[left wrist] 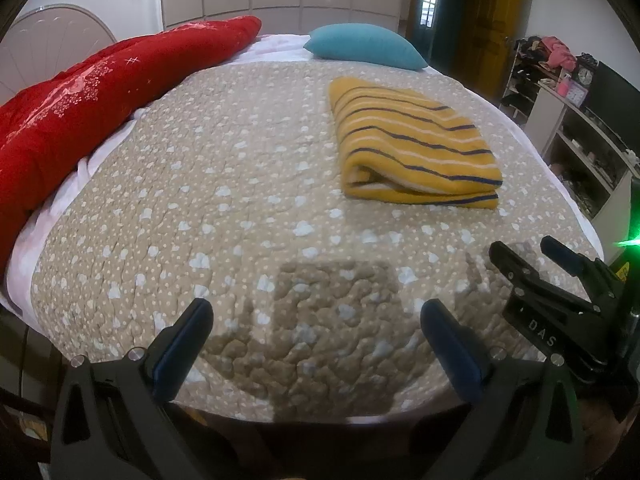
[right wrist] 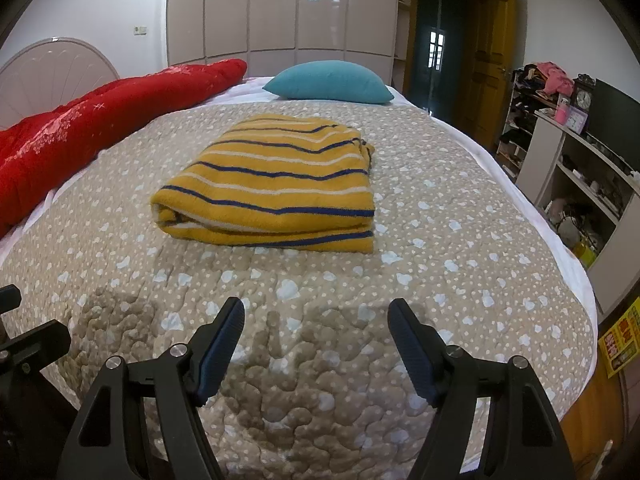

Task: Fold small clothes

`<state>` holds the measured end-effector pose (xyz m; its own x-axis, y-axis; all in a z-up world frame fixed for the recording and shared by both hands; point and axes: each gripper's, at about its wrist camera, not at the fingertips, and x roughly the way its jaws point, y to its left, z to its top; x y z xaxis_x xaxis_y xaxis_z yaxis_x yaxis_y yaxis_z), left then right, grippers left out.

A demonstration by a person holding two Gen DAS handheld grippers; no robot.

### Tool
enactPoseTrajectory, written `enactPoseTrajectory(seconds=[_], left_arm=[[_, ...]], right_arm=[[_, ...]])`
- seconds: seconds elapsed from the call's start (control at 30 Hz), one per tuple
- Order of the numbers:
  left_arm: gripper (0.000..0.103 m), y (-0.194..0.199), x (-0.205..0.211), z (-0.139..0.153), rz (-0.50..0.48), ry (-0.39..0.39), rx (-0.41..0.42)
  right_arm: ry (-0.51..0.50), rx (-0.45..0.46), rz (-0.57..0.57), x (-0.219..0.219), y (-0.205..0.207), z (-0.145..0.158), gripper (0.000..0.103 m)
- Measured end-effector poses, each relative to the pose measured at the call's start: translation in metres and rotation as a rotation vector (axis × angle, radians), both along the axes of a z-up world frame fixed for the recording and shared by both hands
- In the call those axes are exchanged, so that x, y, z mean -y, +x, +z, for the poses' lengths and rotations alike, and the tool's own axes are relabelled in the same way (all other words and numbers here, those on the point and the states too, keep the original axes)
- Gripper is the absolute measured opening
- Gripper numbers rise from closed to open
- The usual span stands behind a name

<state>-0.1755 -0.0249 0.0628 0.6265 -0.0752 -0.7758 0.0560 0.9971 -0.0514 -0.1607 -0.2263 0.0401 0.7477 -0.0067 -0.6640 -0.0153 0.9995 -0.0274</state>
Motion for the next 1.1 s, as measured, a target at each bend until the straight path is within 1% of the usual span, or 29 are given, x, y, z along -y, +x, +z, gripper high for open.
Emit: enactPoseTrajectory(seconds=[0.53,0.67,0.83,1.1], left_arm=[[0.103,0.0019,-0.0025,-0.0053,0.022,0.025,-0.015],[0.103,0.0,-0.0026,-0.0041,0.034,0.043,0.001],[0.103,-0.0029,0.0002,0.0,0.048,0.091,0.038],[0.103,-0.0017,-0.0025,0.0005,0.062,0.098,0.04]], right_arm=[[-0.012,-0.022,0.011,0.0043,0.0008,-0.0079,0.079],[-0.011,-0.022,0.01,0.0041,0.0007,-0.008,0.079],[-0.012,-0.022,0.01,0.0038,0.0005,-0.0082,0.079],[-0.011,-0.021,0.009,0.0045,0.0002,-0.0086,0.08]])
